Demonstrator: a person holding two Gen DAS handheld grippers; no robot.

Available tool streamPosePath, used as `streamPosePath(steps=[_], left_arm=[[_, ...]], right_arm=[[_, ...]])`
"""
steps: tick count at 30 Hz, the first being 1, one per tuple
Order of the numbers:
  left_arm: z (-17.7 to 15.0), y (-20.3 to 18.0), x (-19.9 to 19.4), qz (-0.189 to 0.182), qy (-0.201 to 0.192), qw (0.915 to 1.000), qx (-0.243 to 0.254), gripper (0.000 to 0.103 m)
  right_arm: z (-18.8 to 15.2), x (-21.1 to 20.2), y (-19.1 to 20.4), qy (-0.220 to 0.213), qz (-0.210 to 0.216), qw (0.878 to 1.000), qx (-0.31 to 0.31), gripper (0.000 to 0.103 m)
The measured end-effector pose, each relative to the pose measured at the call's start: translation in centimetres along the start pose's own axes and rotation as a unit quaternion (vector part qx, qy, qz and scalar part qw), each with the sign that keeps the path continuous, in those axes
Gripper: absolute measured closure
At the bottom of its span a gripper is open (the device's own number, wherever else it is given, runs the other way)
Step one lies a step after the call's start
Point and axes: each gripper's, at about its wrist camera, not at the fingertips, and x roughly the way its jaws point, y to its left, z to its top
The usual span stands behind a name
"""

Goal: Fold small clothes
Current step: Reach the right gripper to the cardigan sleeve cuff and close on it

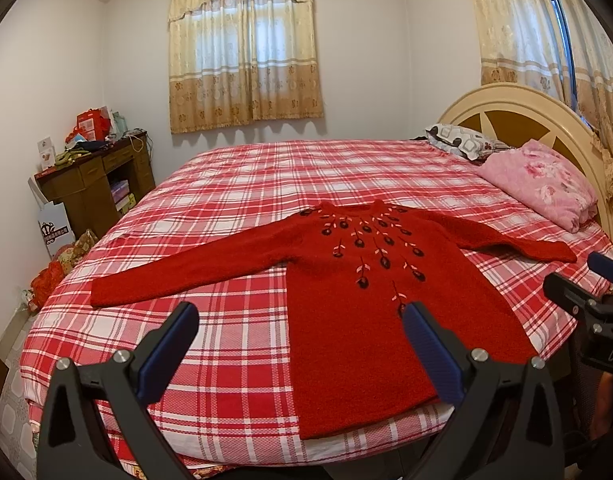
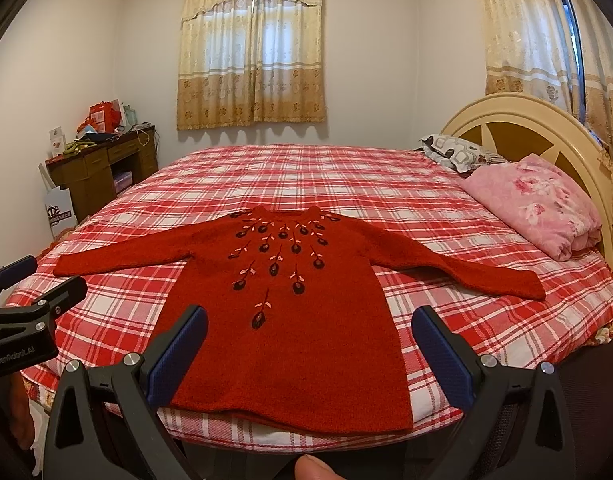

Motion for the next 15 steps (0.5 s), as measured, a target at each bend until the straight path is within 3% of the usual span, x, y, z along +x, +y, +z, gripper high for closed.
streamPosePath(steps=[9, 15], left_arm=[[-0.2, -0.1, 1.7, 0.001, 0.002, 1.0000, 0.008, 0.000], [0.6, -0.6, 4.8, 0.008, 0.010, 0.9997, 0.023, 0.000]], right_arm=[[-0.4, 2.7, -1.8, 0.010, 0.004, 1.000, 0.003, 0.001], [-0.2, 6.6, -6.9, 0.025, -0.023, 0.999, 0.019, 0.001]])
